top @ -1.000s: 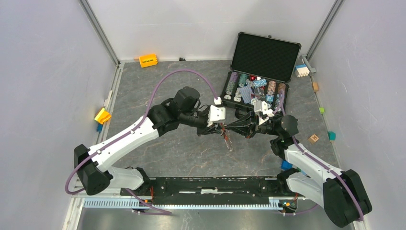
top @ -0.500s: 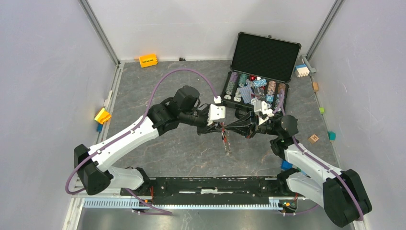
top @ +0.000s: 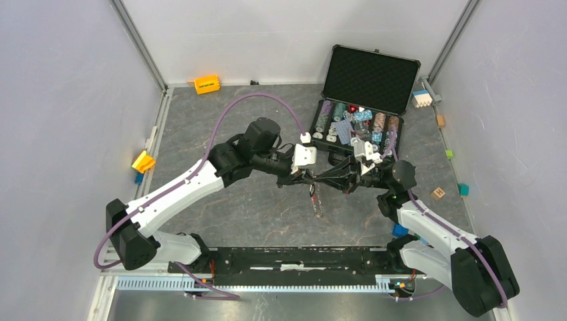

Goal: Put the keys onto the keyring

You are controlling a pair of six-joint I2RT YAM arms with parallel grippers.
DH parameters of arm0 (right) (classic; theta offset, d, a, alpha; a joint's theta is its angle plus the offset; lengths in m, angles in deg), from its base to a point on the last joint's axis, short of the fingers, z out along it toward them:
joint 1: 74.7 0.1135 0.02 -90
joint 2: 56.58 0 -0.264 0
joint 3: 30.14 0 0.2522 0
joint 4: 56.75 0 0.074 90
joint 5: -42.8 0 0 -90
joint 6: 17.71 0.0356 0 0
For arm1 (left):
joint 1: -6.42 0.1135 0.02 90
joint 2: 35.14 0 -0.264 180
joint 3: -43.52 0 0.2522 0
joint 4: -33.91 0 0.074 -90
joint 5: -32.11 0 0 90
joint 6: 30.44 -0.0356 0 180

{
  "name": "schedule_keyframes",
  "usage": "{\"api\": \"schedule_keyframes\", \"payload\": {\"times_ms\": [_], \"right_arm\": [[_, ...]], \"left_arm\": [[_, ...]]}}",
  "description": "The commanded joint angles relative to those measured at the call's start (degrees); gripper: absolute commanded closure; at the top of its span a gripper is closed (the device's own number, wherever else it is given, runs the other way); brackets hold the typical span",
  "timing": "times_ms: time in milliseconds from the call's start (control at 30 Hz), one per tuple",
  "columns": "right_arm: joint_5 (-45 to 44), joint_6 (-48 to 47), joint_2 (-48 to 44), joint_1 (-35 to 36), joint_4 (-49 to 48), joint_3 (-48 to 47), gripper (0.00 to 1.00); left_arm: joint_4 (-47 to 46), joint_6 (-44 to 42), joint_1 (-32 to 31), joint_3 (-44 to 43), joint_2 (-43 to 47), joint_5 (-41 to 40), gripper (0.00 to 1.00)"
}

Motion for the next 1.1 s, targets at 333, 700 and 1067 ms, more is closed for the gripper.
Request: {"api": "schedule_keyframes", "payload": {"times_ms": [333,700,1067], "right_arm": [[-0.42,0.44,-0.41,-0.01,-3.78,-0.11,1.00],[-1.47,-8.27,-2.49,-0.02,5.51,-1.30,0.71],[-1.12,-9.21,-2.15,0.15,6.26,-1.35,0.63]], "left_arm": [[-4.05,0.52,0.19,0.18,0.44,-0.22,0.98],[9.11,0.47,-0.67,-7.68,-2.71,-12.30,0.98],[25.29,1.81,-4.67,-20.19,-9.11,-23.04,0.98]]}}
